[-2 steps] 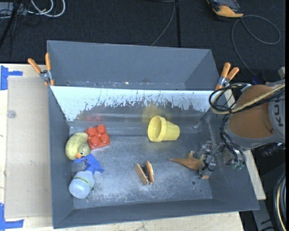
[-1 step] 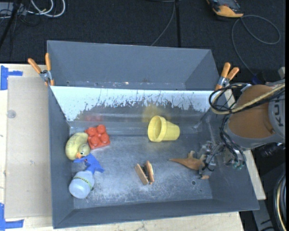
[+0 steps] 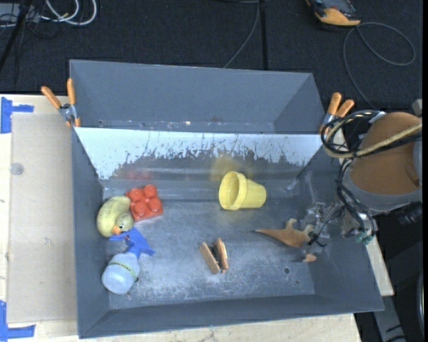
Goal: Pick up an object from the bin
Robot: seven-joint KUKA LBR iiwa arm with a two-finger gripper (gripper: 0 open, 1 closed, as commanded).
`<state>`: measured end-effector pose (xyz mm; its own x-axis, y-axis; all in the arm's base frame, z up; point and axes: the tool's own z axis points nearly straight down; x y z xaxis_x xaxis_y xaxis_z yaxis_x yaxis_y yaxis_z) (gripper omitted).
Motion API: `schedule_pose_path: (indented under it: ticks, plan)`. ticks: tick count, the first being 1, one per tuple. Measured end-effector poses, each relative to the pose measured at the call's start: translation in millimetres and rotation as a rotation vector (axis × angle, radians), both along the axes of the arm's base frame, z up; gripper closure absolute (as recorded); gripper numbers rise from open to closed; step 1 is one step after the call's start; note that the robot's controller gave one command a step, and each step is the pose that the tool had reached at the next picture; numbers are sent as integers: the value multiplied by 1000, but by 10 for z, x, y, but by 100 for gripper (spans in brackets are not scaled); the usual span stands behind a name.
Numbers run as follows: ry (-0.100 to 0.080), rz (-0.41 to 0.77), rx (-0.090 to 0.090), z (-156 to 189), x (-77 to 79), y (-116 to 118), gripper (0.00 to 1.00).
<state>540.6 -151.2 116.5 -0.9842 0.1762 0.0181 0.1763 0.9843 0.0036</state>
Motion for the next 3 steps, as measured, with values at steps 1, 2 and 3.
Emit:
schedule_pose_path:
  ticks: [1, 2, 3]
  plan:
    - [-5, 0, -1, 503, -22, 77, 100]
    - [-2, -19, 0, 774, -131, 14, 100]
    - [-2, -9, 0, 1152, -24, 32, 100]
